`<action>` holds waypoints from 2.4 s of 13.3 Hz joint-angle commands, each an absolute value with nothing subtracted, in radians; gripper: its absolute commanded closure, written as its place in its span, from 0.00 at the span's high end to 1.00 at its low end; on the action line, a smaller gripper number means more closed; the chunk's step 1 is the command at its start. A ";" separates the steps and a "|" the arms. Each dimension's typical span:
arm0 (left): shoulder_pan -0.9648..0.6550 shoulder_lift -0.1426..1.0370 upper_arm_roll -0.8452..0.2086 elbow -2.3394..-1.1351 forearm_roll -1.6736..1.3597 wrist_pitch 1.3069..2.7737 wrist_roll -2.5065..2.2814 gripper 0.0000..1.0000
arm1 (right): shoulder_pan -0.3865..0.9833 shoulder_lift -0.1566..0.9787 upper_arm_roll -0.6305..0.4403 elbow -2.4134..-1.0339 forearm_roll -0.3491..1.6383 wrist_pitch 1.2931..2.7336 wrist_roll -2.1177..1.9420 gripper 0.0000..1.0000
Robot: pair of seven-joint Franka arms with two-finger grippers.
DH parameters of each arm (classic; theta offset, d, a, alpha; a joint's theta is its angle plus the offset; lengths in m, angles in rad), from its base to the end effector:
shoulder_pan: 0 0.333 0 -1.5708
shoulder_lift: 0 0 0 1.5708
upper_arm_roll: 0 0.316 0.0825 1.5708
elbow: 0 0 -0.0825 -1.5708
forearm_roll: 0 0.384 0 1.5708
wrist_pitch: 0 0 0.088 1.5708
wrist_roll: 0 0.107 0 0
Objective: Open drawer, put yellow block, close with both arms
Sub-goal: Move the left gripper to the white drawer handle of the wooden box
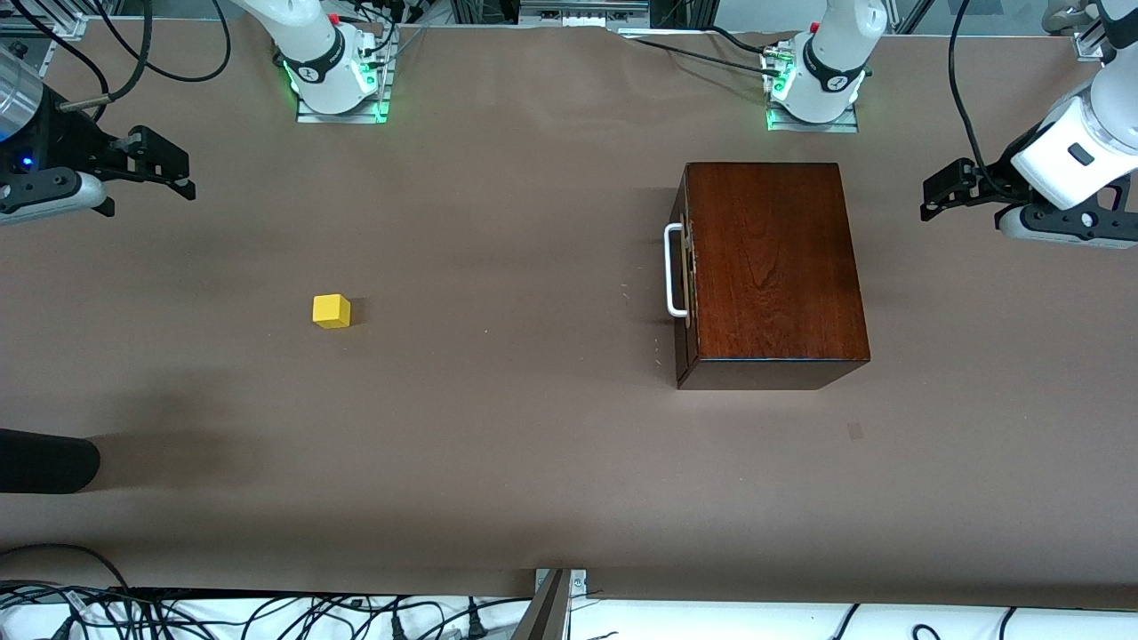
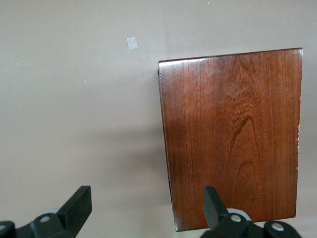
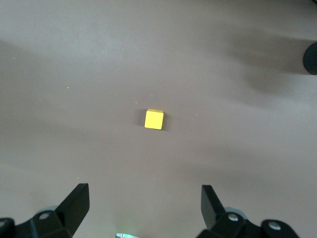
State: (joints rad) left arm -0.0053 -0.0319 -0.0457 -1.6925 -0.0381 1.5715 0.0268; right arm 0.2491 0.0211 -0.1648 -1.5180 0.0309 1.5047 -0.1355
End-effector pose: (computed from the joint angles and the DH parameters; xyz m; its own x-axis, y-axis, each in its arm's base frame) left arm 0.5394 -0.0320 0.5848 0.9931 -0.0773 -0.0880 -0.0741 -0.9965 0.0388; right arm 0.5522 0.0512 0.6321 0.9751 0.2199 -0.0301 0.2189 -0.9752 -0.0318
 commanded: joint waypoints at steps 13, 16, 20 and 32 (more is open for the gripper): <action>-0.017 -0.005 -0.136 -1.611 -0.057 1.360 0.029 1.00 | 0.242 0.026 -0.166 -1.497 0.052 1.496 -0.147 1.00; -0.020 0.021 -0.296 -1.597 -0.060 1.354 0.017 1.00 | 0.242 0.026 -0.166 -1.497 0.052 1.496 -0.147 1.00; -0.025 0.181 -0.452 -1.552 -0.064 1.475 -0.211 1.00 | 0.244 0.026 -0.166 -1.499 0.052 1.496 -0.147 1.00; -0.258 0.498 -0.520 -1.566 0.230 1.716 -0.724 1.00 | 0.242 0.026 -0.166 -1.497 0.052 1.497 -0.149 1.00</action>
State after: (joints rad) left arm -0.2315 0.4548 -0.5145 -1.6020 0.1679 1.7125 -0.6524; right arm 0.2490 0.0211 -0.1659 -1.5177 0.0310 1.5047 -0.1356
